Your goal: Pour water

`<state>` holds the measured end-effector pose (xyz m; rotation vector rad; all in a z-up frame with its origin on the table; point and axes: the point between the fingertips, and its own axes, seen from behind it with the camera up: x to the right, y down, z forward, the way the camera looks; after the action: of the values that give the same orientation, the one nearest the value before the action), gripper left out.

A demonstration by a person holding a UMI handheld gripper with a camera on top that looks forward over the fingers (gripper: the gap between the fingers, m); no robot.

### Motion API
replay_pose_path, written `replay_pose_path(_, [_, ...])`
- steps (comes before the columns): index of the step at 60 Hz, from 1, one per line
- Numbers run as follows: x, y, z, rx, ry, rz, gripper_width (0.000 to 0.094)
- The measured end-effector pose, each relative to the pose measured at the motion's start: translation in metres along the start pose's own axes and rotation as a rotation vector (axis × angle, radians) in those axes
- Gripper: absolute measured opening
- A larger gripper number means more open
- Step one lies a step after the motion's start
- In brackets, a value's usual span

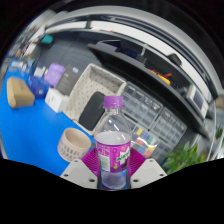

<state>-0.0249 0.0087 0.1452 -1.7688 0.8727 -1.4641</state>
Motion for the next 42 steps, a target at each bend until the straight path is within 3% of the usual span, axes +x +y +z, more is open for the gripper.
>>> replay_pose_path(16, [0.026,0.009,0.066,-0.066,0.067,-0.783,0.0325])
replay_pose_path(31, [0.031,0.007,0.091,-0.112,0.084,-1.243,0.0326])
replay_pose_path(42, [0.026,-0.027,0.094,-0.012,0.198,-1.638,0.0324])
